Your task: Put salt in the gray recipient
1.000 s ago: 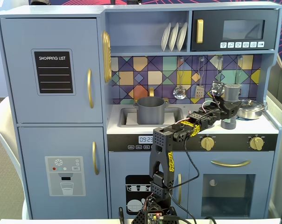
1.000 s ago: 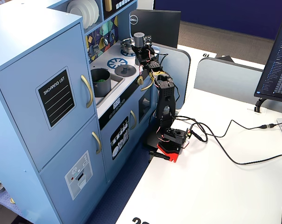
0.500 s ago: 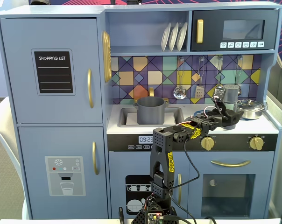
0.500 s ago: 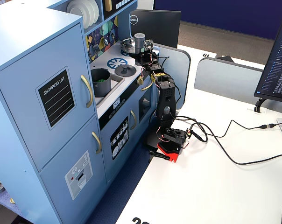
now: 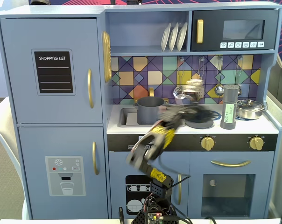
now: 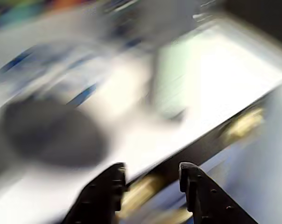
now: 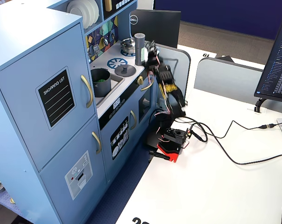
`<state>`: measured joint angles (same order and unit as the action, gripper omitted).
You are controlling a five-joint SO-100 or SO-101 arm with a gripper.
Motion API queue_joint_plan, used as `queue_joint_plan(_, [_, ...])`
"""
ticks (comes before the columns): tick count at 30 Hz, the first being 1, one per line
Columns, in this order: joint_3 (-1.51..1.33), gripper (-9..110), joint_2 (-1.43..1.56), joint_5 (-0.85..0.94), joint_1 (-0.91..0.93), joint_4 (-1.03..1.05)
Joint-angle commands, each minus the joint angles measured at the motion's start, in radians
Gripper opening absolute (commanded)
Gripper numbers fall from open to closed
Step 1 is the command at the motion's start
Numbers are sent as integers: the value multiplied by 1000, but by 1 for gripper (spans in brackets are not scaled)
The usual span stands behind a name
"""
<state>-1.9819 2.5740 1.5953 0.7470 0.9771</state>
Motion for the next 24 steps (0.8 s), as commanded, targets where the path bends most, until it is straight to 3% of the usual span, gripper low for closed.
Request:
queue_joint_plan(1, [-192,0,302,196,-364,316])
queue_joint_plan(2, [-273,0,345,255,-437,337])
queue_joint_plan(6, [-621,0,419,77,-634,258])
queue_joint_plan(13, [-1062,0,509,-89,-750,44])
queue_joint_plan(20, [-1134,3,646,-23,-759,350])
queue_joint_plan(24, [-1134,4,646,-63,-739,350])
